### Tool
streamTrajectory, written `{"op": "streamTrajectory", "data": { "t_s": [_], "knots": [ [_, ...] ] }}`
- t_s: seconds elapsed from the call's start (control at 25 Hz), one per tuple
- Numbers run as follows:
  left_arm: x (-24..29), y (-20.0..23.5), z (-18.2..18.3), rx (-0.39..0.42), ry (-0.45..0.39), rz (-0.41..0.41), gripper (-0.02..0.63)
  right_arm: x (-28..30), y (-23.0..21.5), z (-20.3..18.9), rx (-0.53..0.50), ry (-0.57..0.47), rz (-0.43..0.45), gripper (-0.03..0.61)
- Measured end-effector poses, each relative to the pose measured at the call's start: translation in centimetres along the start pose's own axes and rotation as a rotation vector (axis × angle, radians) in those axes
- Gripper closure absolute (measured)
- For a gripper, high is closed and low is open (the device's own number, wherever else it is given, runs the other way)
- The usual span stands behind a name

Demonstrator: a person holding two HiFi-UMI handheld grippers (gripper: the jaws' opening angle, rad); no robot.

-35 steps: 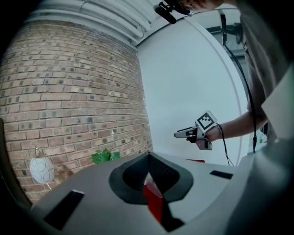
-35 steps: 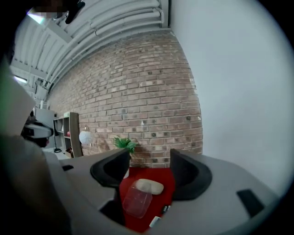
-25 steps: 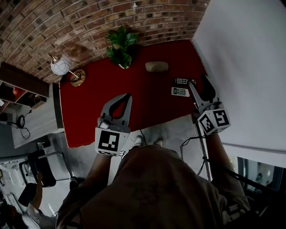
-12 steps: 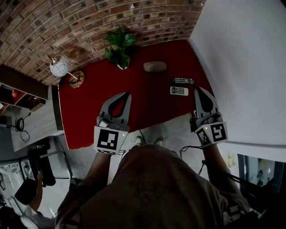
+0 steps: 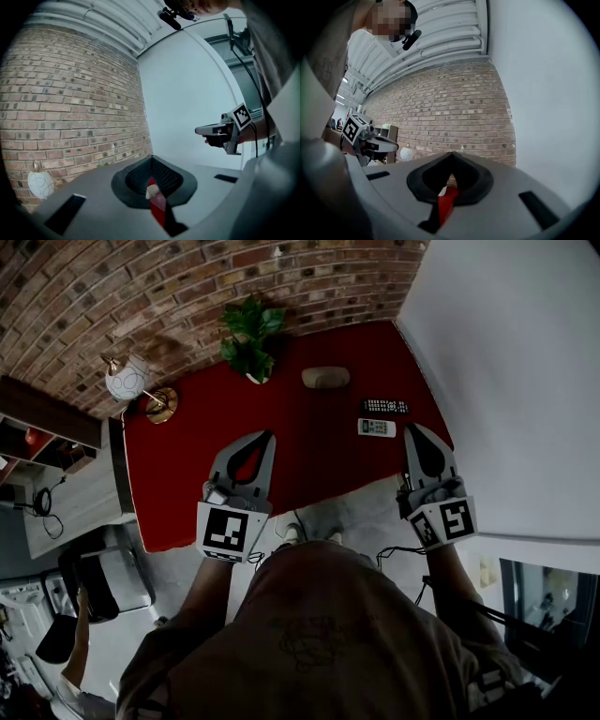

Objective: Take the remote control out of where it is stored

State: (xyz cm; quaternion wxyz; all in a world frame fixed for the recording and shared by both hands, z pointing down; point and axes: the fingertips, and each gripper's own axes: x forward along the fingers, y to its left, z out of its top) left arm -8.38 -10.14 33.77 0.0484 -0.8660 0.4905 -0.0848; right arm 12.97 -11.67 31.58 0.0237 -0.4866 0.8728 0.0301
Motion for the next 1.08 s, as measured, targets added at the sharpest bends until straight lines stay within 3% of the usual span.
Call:
{"op": "streamTrajectory", "data": {
  "t_s": [0.64, 0.92, 1.08],
  "knots": [
    [-0.2, 0.1, -0.3, -0.015, 0.004, -0.025, 0.603, -0.2, 1.4, 0.3, -0.039, 0.02, 0.02, 0.566],
    [0.0, -0.2, -0.4, -0.015, 0.01, -0.043, 0.603, -0.5, 2.1, 0.7, -0.019, 0.011, 0.02, 0.566],
    [0.0, -0.6, -0.5, -0.016, 0.018, -0.058, 0.603, -0.6, 1.5, 0.2, 0.052, 0.018, 0.012, 0.566]
  ]
}}
